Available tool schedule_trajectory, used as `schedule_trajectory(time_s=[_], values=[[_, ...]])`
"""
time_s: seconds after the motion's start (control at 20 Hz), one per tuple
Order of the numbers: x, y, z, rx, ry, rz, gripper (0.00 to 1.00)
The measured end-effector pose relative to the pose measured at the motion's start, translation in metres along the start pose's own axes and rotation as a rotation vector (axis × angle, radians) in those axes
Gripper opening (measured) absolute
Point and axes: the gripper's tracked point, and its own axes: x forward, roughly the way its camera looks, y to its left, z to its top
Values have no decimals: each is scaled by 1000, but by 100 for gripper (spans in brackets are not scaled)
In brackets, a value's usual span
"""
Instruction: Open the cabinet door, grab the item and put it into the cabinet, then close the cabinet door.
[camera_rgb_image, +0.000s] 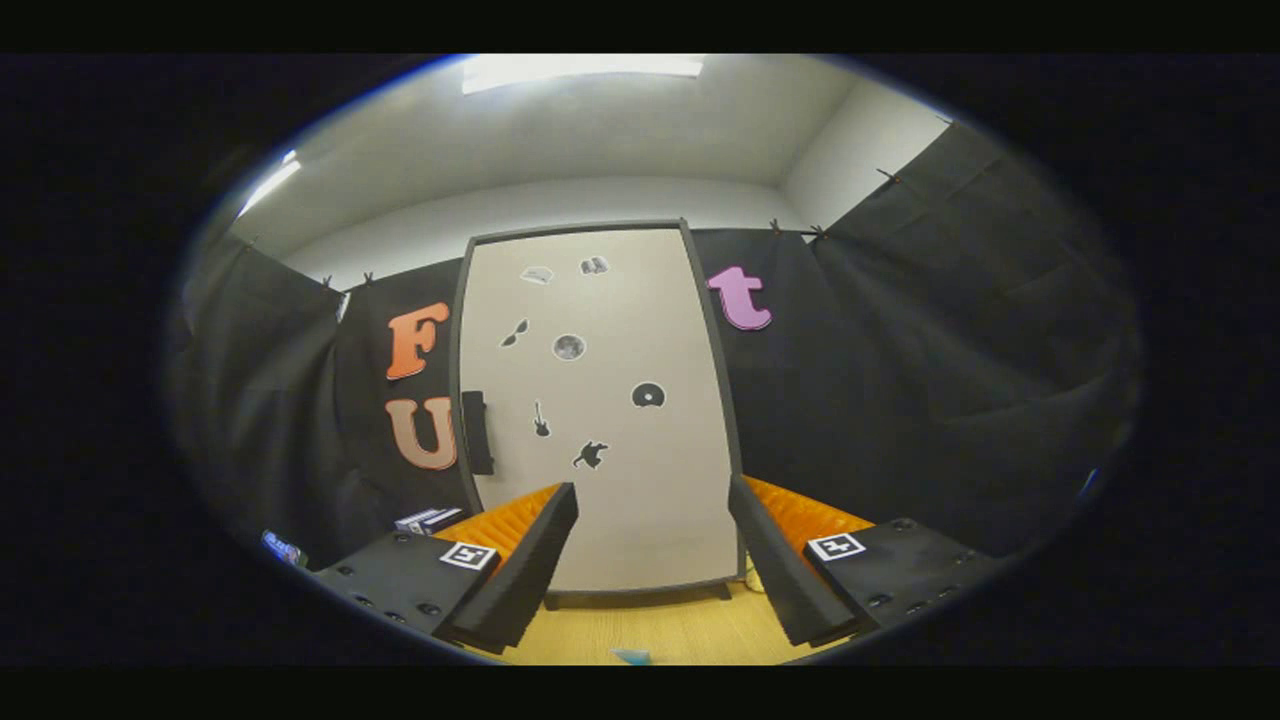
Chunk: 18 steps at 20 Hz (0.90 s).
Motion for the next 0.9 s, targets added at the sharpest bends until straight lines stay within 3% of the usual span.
schedule_trajectory(time_s=[0.25,0.45,0.65,0.9], values=[[13,16,6,35,14,17,97],[42,63,23,21,-20,113,97],[91,124,28,-4,-42,188,97],[170,199,-6,-30,50,241,98]])
